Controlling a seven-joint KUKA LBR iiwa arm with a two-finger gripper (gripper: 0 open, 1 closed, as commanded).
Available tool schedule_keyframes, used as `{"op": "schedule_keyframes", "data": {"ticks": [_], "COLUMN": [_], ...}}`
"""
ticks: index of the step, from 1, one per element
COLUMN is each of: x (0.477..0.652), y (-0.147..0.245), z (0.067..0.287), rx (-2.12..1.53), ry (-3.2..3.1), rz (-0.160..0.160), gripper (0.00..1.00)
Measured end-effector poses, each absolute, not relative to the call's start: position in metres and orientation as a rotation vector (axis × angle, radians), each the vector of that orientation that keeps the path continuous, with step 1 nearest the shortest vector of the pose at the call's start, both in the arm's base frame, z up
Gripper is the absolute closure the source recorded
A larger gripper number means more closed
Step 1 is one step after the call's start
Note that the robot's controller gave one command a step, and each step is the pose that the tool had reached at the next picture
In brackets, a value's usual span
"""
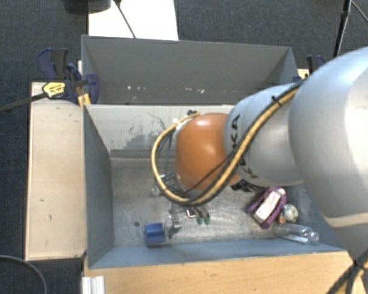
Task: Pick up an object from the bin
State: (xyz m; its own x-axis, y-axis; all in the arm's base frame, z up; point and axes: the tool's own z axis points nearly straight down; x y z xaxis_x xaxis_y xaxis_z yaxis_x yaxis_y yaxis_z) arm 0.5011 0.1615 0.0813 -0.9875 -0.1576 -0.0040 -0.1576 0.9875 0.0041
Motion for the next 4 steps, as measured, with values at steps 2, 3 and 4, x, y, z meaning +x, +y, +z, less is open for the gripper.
{"op": "schedule_keyframes", "data": {"ticks": [2,3,4], "x": [0.583,0.567,0.564], "y": [0.124,0.015,-0.117], "z": [0.117,0.107,0.093], "rx": [-0.18,-0.098,0.121], "ry": [3.127,3.14,3.13], "rz": [-0.004,-0.005,0.021], "gripper": [0.0,0.0,0.0]}}
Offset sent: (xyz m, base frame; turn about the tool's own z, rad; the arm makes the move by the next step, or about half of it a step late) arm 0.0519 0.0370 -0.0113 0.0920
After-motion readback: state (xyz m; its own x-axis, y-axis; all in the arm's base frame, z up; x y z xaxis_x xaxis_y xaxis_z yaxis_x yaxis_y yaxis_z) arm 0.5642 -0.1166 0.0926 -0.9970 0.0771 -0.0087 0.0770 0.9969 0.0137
